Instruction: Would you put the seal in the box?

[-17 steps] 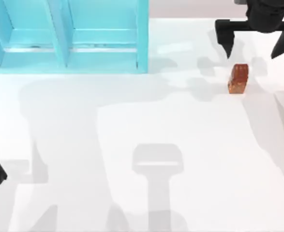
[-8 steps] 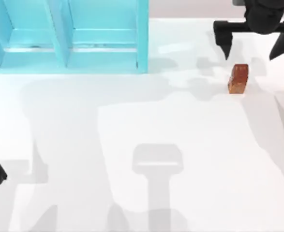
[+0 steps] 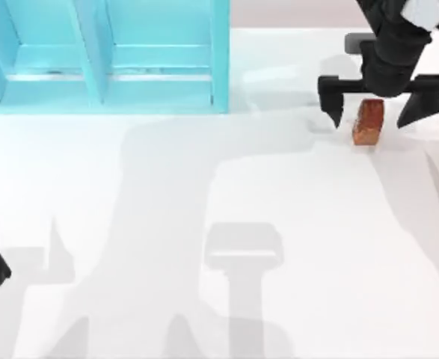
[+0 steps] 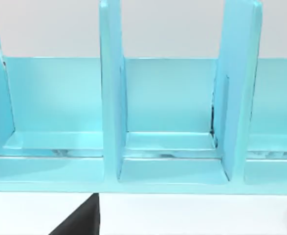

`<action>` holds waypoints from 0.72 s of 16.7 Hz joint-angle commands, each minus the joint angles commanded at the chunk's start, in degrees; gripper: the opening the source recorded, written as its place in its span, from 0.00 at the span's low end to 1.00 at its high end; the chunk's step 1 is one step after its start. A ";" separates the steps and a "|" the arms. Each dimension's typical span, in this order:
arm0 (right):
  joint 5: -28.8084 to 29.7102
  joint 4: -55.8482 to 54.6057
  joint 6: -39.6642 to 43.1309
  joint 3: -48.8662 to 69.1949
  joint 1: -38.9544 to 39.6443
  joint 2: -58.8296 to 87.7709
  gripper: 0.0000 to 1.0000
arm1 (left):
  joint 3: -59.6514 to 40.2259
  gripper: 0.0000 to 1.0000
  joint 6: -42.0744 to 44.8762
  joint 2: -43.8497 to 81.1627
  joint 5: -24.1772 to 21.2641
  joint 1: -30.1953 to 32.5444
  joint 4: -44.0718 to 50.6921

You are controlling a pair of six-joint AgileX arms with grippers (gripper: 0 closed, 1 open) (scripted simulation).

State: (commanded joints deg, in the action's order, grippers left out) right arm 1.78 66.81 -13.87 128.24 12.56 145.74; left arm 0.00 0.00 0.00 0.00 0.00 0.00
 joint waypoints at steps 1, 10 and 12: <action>0.00 -1.49 -0.01 -1.48 0.00 0.08 1.00 | 0.00 1.00 0.00 0.00 0.00 0.00 0.00; 0.00 -2.61 -0.01 -2.59 0.01 0.14 0.70 | 0.00 1.00 0.00 0.00 0.00 0.00 0.00; 0.00 -2.61 -0.01 -2.59 0.01 0.14 0.55 | 0.00 1.00 0.00 0.00 0.00 0.00 0.00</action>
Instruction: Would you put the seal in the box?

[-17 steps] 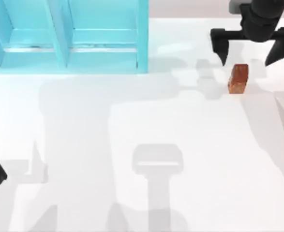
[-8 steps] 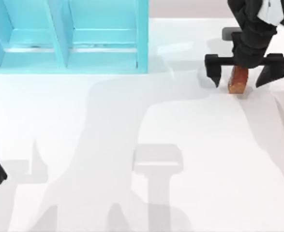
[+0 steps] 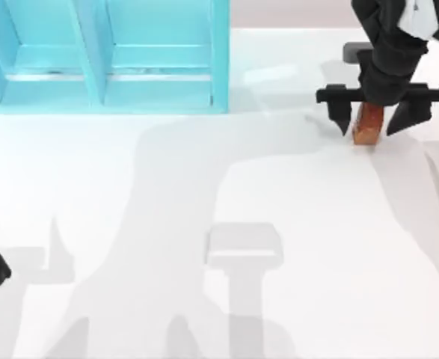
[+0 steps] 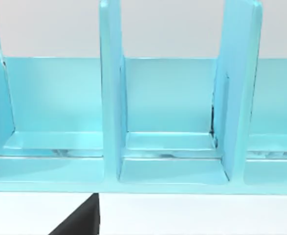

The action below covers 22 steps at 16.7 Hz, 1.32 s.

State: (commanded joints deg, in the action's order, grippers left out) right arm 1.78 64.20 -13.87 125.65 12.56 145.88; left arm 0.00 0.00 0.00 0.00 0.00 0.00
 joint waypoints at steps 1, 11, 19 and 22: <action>0.00 0.00 0.00 0.00 0.00 0.00 0.47 | 0.00 1.00 0.00 0.00 0.00 0.00 0.00; 0.00 0.00 0.00 0.00 0.00 0.00 0.00 | 0.00 1.00 0.00 0.00 0.00 0.00 0.00; 0.02 2.02 0.00 2.19 -0.01 0.77 0.00 | 0.00 1.00 0.00 0.00 0.00 0.00 0.00; 0.04 8.30 -0.02 9.80 0.01 2.90 0.00 | 0.00 1.00 0.00 0.00 0.00 0.00 0.00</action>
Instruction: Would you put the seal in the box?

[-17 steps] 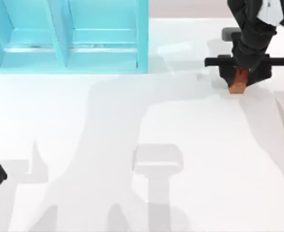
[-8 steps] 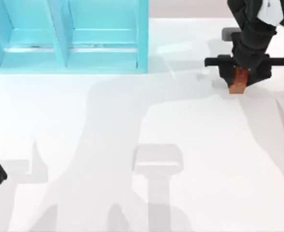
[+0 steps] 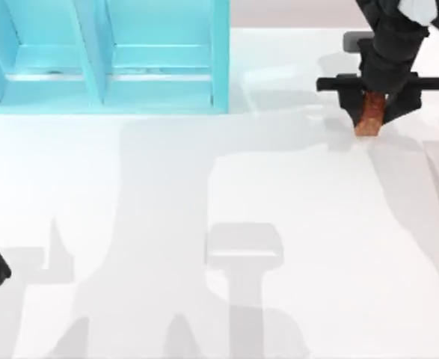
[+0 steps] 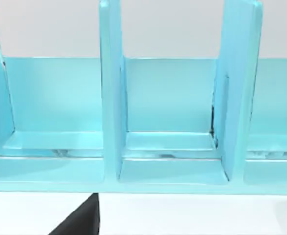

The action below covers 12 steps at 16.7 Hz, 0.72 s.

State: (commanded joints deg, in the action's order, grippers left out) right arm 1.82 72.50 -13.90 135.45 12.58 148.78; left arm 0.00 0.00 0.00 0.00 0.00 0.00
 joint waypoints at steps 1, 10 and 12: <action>0.02 2.63 -0.01 3.71 -0.01 0.83 0.00 | 0.00 1.00 0.00 0.00 0.00 0.00 0.00; 0.11 22.96 0.06 30.60 -0.22 6.12 0.00 | 0.00 1.00 0.00 0.00 0.00 0.00 0.00; 0.11 23.18 0.06 30.84 -0.23 6.16 0.00 | 0.00 1.00 0.00 0.00 0.00 0.00 0.00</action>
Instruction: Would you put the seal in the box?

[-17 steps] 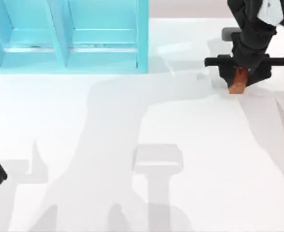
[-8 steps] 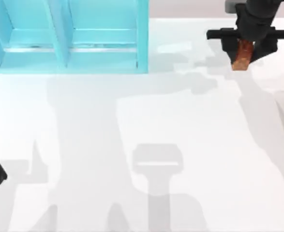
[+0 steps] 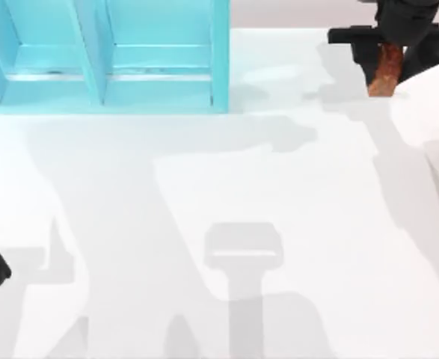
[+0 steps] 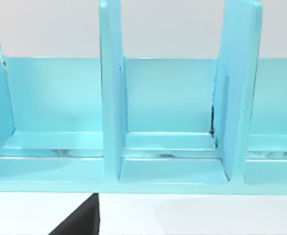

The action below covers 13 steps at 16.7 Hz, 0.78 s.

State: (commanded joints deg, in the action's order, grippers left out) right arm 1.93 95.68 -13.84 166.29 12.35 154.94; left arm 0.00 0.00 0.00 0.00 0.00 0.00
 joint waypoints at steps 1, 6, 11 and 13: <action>0.00 0.00 0.00 0.00 0.00 0.00 0.00 | 0.00 1.00 0.00 0.00 0.00 0.00 0.00; -0.32 -1.57 2.31 -3.90 -1.92 -3.37 0.00 | 0.00 1.00 0.00 0.00 0.00 0.00 0.00; -1.29 -7.23 11.75 -22.36 -11.02 -16.15 0.00 | 0.00 1.00 0.00 0.00 0.00 0.00 0.00; -1.74 -10.11 16.63 -33.37 -15.89 -22.81 0.00 | 0.00 1.00 0.00 0.00 0.00 0.00 0.00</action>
State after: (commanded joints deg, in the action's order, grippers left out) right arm 0.19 85.57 2.80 132.92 -3.54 132.13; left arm 0.00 0.00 0.00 0.00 0.00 0.00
